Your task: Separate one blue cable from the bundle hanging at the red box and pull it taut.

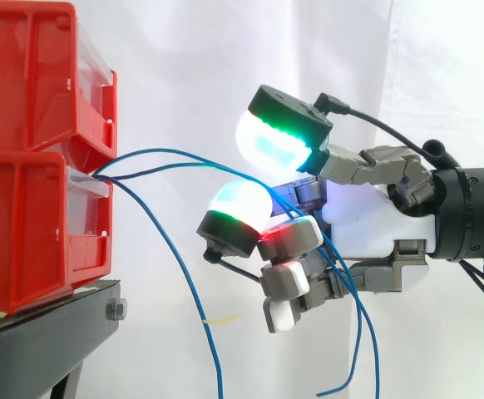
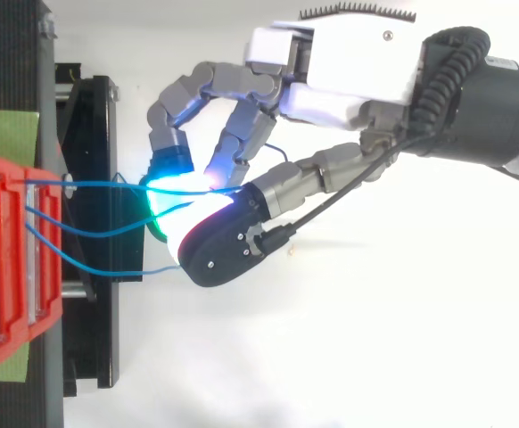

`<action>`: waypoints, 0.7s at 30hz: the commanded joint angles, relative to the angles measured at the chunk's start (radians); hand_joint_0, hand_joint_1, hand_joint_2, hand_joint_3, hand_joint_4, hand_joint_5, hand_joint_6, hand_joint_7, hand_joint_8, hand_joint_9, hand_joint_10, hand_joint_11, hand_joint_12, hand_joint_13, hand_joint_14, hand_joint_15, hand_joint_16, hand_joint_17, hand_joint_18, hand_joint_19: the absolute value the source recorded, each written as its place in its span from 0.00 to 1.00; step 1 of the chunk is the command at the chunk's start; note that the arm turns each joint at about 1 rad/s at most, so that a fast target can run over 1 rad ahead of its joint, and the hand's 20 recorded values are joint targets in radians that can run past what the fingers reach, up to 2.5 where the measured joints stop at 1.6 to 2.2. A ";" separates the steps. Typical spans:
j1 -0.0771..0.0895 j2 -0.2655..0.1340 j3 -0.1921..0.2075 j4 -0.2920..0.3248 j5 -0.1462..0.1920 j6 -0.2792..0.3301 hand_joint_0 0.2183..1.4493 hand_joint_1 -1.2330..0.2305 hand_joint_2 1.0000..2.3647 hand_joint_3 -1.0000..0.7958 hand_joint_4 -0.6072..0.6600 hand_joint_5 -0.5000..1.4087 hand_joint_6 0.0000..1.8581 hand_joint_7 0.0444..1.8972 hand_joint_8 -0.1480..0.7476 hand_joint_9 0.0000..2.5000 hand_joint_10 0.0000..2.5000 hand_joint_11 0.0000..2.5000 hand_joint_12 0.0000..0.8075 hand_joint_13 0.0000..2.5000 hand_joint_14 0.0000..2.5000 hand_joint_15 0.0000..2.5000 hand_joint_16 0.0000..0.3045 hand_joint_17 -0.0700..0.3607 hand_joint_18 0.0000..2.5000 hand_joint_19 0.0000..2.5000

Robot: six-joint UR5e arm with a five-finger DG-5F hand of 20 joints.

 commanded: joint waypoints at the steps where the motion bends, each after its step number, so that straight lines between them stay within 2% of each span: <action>1: 0.000 0.000 0.000 0.000 0.000 -0.001 0.22 0.42 0.00 0.28 0.62 0.17 0.49 0.56 0.61 0.48 0.01 0.49 0.51 0.45 0.01 0.33 0.17 0.43 0.37 0.27; 5: 0.000 0.000 0.000 0.000 0.000 -0.002 0.29 0.50 0.00 0.28 0.61 0.17 0.47 0.60 0.57 0.49 0.01 0.49 0.48 0.45 0.01 0.34 0.15 0.40 0.35 0.29; 9: 0.000 0.000 0.000 0.000 0.000 -0.001 0.30 0.44 0.01 0.38 0.60 0.17 0.47 0.61 0.57 0.49 0.01 0.50 0.48 0.45 0.01 0.34 0.15 0.40 0.35 0.29; 15: 0.000 0.000 0.000 0.000 0.000 -0.001 0.30 0.34 0.01 0.47 0.61 0.17 0.48 0.64 0.59 0.48 0.01 0.49 0.48 0.45 0.01 0.34 0.16 0.41 0.36 0.28; 17: 0.000 0.000 0.000 0.000 0.000 -0.002 0.31 0.32 0.01 0.48 0.60 0.17 0.48 0.65 0.58 0.48 0.01 0.49 0.49 0.45 0.01 0.34 0.16 0.41 0.36 0.28; 21: 0.000 -0.002 0.000 0.001 0.006 -0.002 0.36 0.26 0.01 0.40 0.57 0.17 0.49 0.63 0.56 0.47 0.01 0.49 0.47 0.44 0.01 0.34 0.15 0.40 0.36 0.27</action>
